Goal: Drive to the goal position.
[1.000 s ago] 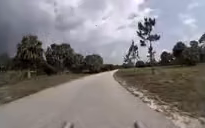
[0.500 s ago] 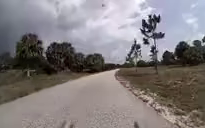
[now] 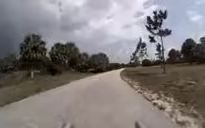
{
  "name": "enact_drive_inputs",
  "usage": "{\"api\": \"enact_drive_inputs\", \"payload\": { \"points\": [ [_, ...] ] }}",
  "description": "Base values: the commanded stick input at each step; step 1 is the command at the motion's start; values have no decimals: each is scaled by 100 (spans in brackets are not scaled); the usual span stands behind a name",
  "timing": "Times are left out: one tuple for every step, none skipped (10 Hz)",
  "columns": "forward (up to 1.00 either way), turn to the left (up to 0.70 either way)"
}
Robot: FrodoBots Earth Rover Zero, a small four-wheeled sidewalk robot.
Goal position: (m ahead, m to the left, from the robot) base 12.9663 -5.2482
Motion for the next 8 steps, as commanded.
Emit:
{"api": "enact_drive_inputs", "payload": {
  "points": [
    [85,13],
    [85,0],
    [85,0],
    [85,0],
    [85,0],
    [85,0],
    [85,0],
    [85,0]
  ]
}}
